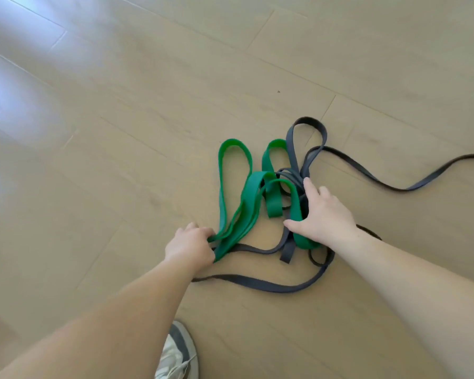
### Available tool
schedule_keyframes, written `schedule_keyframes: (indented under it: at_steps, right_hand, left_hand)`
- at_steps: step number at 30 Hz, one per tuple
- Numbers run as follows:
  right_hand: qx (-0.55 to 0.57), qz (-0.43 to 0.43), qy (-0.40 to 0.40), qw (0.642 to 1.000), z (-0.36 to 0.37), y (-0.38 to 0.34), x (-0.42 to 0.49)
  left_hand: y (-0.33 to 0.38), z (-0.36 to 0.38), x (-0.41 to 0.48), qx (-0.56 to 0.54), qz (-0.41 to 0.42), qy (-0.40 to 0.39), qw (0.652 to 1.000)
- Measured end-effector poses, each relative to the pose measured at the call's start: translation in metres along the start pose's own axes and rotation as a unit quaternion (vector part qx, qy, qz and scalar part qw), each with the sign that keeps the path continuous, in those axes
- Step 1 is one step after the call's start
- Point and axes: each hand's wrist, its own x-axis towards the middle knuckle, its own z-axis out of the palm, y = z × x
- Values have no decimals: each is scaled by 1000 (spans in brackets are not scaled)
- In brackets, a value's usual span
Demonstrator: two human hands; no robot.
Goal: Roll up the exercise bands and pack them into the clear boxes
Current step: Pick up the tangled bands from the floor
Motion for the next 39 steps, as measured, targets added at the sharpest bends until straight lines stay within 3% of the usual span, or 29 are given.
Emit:
schedule_keyframes:
  at_steps: [3, 7, 10, 14, 17, 19, 22, 24, 26, 29, 31, 34, 36, 39]
  right_hand:
    - [12, -20, -42, 999, -3, 4, -5]
    - [52, -44, -103, 992, -10, 17, -11]
    - [142, -13, -77, 987, -8, 28, -12]
    - [163, -12, -29, 986, 1, 24, -10]
    - [157, -19, -18, 987, 1, 15, -15]
    - [167, -21, -15, 986, 2, 12, -19]
    - [198, -41, -33, 979, 7, 1, -23]
    - [209, -54, -38, 976, 11, -9, -26]
    - [211, -64, -35, 975, 15, -19, -27]
    - [189, -81, -49, 977, 17, -29, -35]
    - [159, -103, -74, 979, 19, -32, -45]
    - [139, -126, -164, 969, 22, -37, -66]
    - [162, -121, -212, 956, 21, -36, -72]
    - [211, -58, -174, 960, -2, -22, -59]
  left_hand:
    - [22, 31, -29, 9, 16, -48, 999]
    - [58, 58, -37, 194, 14, -15, 981]
    - [66, 72, -32, 256, 8, 27, 966]
    - [50, 66, -25, 285, 83, 76, 952]
    - [43, 65, -33, 171, 78, 56, 981]
    - [39, 62, -40, 34, 37, 25, 998]
    - [22, 52, -38, -30, -46, -17, 998]
    - [14, 49, -36, -138, -102, -67, 983]
    - [18, 52, -39, -302, -121, -96, 941]
    - [28, 41, -33, -441, -127, -43, 888]
    - [37, 17, -19, -475, -114, 32, 872]
    - [62, -30, -8, -447, -35, 112, 887]
    - [85, -49, -9, -422, 24, 106, 900]
    - [115, -48, -20, -390, 97, 31, 915]
